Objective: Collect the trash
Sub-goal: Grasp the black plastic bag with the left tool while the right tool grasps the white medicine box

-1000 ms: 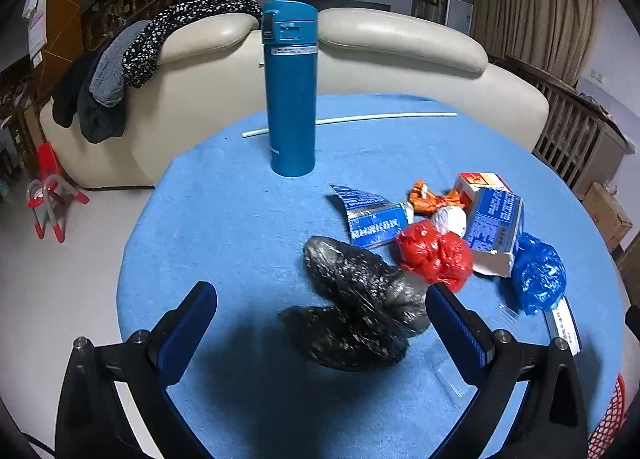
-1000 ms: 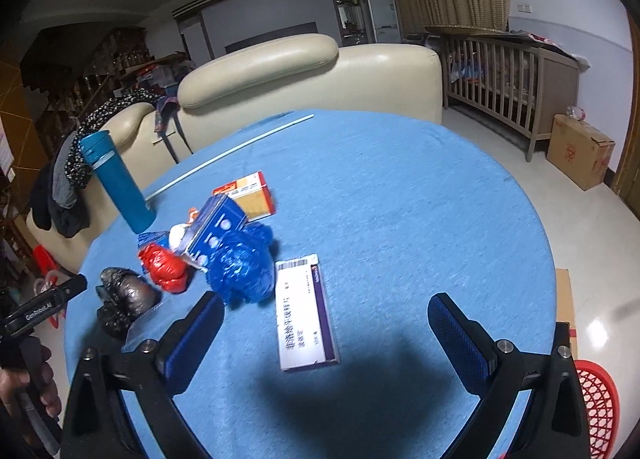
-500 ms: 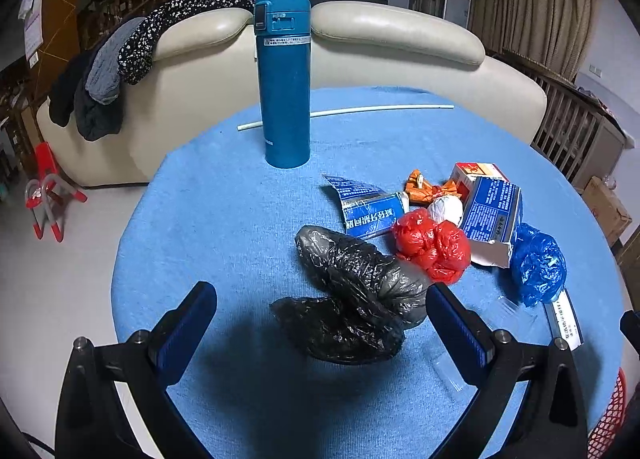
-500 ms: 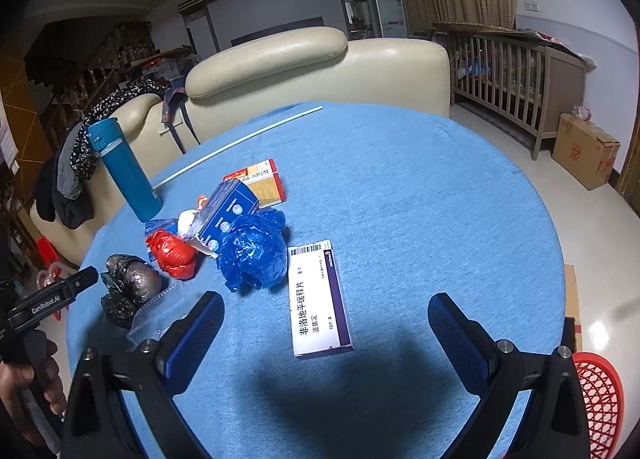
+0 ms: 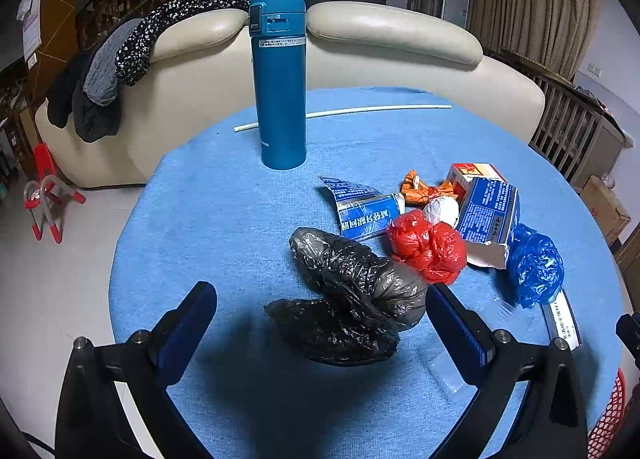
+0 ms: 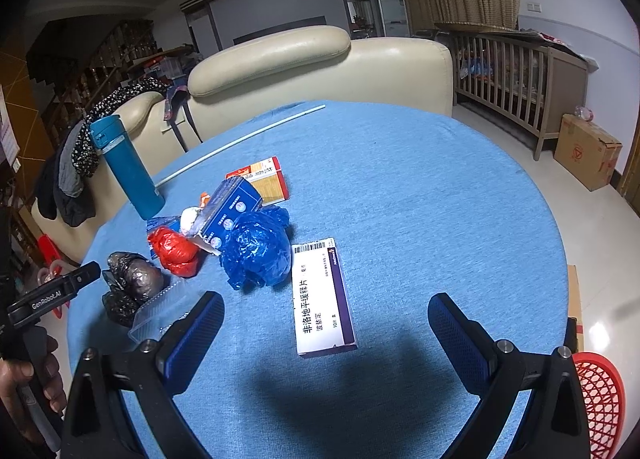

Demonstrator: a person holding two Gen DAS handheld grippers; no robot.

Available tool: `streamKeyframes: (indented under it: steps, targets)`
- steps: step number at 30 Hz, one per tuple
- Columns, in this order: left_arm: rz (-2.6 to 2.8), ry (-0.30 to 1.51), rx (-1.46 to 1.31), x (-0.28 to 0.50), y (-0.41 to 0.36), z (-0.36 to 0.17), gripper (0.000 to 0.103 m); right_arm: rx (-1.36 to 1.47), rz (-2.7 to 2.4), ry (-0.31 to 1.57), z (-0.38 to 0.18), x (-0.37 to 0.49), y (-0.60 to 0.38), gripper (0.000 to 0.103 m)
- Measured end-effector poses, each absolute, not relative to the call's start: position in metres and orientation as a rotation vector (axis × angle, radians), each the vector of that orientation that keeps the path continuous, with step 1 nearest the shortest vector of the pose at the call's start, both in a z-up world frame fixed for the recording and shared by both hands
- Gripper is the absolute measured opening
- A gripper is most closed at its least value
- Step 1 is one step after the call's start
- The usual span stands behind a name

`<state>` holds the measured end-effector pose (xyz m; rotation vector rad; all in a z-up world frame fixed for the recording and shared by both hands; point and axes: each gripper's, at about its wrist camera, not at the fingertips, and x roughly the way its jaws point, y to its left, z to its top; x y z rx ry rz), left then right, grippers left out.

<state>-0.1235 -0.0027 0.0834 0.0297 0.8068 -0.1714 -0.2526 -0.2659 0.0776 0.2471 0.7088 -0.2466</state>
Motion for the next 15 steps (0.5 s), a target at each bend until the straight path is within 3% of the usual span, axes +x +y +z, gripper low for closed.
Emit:
streamKeyframes:
  steps: [15]
  targets:
    - [-0.173,0.811,0.03,-0.1223,-0.003,0.0822,0.103,0.244,-0.242,0.717,0.0732,-0.2503,-0.264,0.103]
